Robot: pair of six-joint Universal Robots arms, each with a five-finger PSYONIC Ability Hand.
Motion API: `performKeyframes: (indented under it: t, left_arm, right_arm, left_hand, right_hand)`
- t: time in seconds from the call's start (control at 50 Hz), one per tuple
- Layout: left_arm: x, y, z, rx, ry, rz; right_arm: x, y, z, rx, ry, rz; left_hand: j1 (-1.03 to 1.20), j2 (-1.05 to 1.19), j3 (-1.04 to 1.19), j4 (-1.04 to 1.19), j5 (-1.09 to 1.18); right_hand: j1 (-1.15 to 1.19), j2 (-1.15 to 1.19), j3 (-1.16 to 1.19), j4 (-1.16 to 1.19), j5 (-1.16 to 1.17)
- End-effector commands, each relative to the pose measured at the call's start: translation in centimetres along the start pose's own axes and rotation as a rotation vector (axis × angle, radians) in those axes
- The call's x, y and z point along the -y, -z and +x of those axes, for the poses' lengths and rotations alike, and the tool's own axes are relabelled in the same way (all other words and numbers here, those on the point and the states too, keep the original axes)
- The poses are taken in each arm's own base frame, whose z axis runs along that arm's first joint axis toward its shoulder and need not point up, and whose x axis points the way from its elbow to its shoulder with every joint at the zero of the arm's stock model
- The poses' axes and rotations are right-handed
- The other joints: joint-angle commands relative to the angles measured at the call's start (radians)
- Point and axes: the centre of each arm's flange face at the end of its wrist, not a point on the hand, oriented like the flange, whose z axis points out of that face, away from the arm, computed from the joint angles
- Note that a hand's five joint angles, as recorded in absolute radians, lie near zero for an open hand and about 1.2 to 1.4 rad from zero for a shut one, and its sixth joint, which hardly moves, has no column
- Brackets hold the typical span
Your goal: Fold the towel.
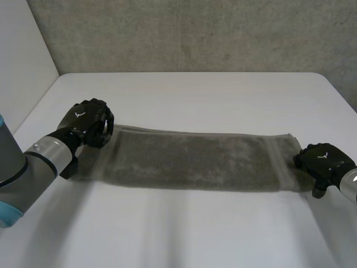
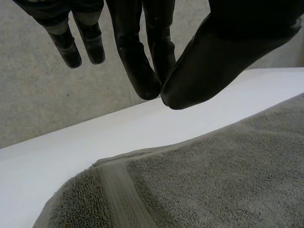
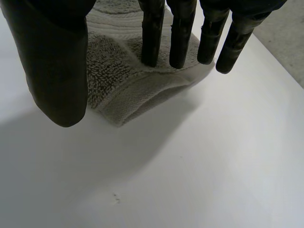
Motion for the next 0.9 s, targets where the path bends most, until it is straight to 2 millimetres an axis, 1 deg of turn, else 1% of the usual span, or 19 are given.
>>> performKeyframes:
  t: [0.02, 0.04, 0.1, 0.12, 0.14, 0.18, 0.42, 0.54, 0.58, 0.6, 0.64, 0.7, 0.74, 0.76, 0.8, 0.82, 0.86, 0.88, 0.9]
  left_arm:
    - [-0.1, 0.0, 0.0, 0.000, 0.000, -0.002]
    - [-0.1, 0.0, 0.0, 0.000, 0.000, -0.002]
    - [-0.1, 0.0, 0.0, 0.000, -0.001, -0.002]
    - [-0.1, 0.0, 0.0, 0.002, -0.001, -0.002]
    - [-0.1, 0.0, 0.0, 0.002, -0.001, -0.002]
    - [-0.1, 0.0, 0.0, 0.002, -0.003, -0.002]
    - [-0.1, 0.0, 0.0, 0.003, -0.003, -0.002]
    - [-0.1, 0.0, -0.1, 0.005, -0.005, -0.002]
    - [0.0, 0.0, 0.0, 0.005, -0.004, -0.001]
    - [0.0, 0.0, 0.0, 0.005, -0.004, -0.001]
    - [0.0, 0.0, 0.0, 0.005, -0.004, -0.001]
    - [0.1, -0.1, -0.1, 0.006, -0.003, 0.002]
    - [0.1, -0.1, -0.1, 0.006, 0.000, 0.003]
    - [0.1, -0.1, -0.1, 0.006, 0.000, 0.003]
    - [0.1, -0.1, -0.1, 0.003, -0.001, 0.003]
    - [0.1, -0.1, -0.1, 0.003, -0.001, 0.003]
    - [0.1, -0.1, -0.1, 0.005, 0.000, 0.003]
    - [0.1, -0.1, -0.1, 0.005, 0.000, 0.003]
    - [0.1, -0.1, -0.1, 0.006, 0.000, 0.003]
  right_arm:
    - [-0.2, -0.5, -0.1, -0.003, 0.009, 0.018]
    - [-0.2, -0.5, -0.1, -0.003, 0.009, 0.018]
    - [-0.4, -0.9, 0.0, -0.020, 0.015, 0.034]
    - [-0.3, -1.0, 0.1, -0.027, 0.015, 0.043]
    - [-0.3, -1.0, 0.1, -0.027, 0.015, 0.043]
    - [-0.3, -1.1, 0.2, -0.039, 0.022, 0.054]
    - [-0.5, -1.3, 0.9, -0.061, 0.026, 0.062]
    - [-0.6, -1.2, 4.1, -0.141, 0.036, 0.074]
    - [-0.9, -0.7, 7.4, -0.226, 0.060, 0.068]
    - [-0.9, -0.7, 7.4, -0.226, 0.060, 0.068]
    - [-0.8, -0.2, 10.6, -0.313, 0.114, 0.070]
    - [-0.5, 0.0, 12.0, -0.353, 0.151, 0.076]
    - [0.9, 0.6, 13.9, -0.414, 0.197, 0.108]
    - [0.9, 0.6, 13.9, -0.415, 0.197, 0.108]
    - [3.1, 1.4, 15.2, -0.470, 0.230, 0.159]
    - [3.1, 1.4, 15.2, -0.470, 0.230, 0.159]
    - [5.8, 2.1, 15.0, -0.485, 0.247, 0.230]
    - [5.9, 2.1, 15.0, -0.485, 0.247, 0.230]
    - [8.0, 2.2, 13.6, -0.462, 0.261, 0.291]
  left_hand:
    - [-0.107, -0.179, -0.048, -0.054, -0.153]
    - [-0.109, -0.181, -0.048, -0.054, -0.155]
    - [-0.407, -0.479, -0.048, -0.054, -0.453]
    - [-0.516, -0.588, -0.048, -0.054, -0.562]
    - [-0.517, -0.589, -0.048, -0.054, -0.563]
    - [-0.590, -0.663, -0.048, -0.054, -0.636]
    - [-0.623, -0.695, -0.048, -0.054, -0.669]
    - [-0.752, -0.824, -0.048, -0.054, -0.798]
    - [-0.790, -0.862, -0.048, -0.054, -0.836]
    - [-0.790, -0.862, -0.048, -0.054, -0.836]
    - [-0.822, -0.895, -0.048, -0.054, -0.869]
    - [-1.025, -1.097, -0.048, -0.054, -1.071]
    - [-1.069, -1.141, -0.048, -0.054, -1.115]
    - [-1.069, -1.141, -0.048, -0.054, -1.115]
    - [-1.069, -1.141, -0.048, -0.054, -1.115]
    - [-1.069, -1.141, -0.048, -0.054, -1.115]
    - [-1.069, -1.141, -0.048, -0.054, -1.115]
    - [-1.069, -1.141, -0.048, -0.054, -1.115]
    - [-1.069, -1.141, -0.048, -0.054, -1.115]
  right_hand:
    - [0.126, 0.143, -0.047, -0.076, 0.123]
    - [0.127, 0.144, -0.047, -0.076, 0.123]
    - [0.259, 0.276, -0.047, -0.076, 0.256]
    - [0.398, 0.415, -0.047, -0.076, 0.395]
    - [0.400, 0.417, -0.047, -0.076, 0.396]
    - [0.872, 0.889, -0.047, -0.076, 0.868]
    - [0.874, 0.891, -0.047, -0.076, 0.871]
    - [0.874, 0.891, -0.047, -0.076, 0.871]
    - [0.874, 0.891, -0.047, -0.076, 0.871]
    - [0.874, 0.891, -0.047, -0.076, 0.871]
    - [0.874, 0.891, -0.047, -0.076, 0.871]
    - [0.874, 0.891, -0.047, -0.076, 0.871]
    - [0.874, 0.891, -0.047, -0.076, 0.871]
    - [0.874, 0.891, -0.047, -0.076, 0.871]
    - [0.874, 0.891, -0.047, -0.076, 0.871]
    - [0.874, 0.891, -0.047, -0.076, 0.871]
    - [0.874, 0.891, -0.047, -0.076, 0.871]
    - [0.874, 0.891, -0.047, -0.076, 0.871]
    - [0.874, 0.891, -0.047, -0.076, 0.871]
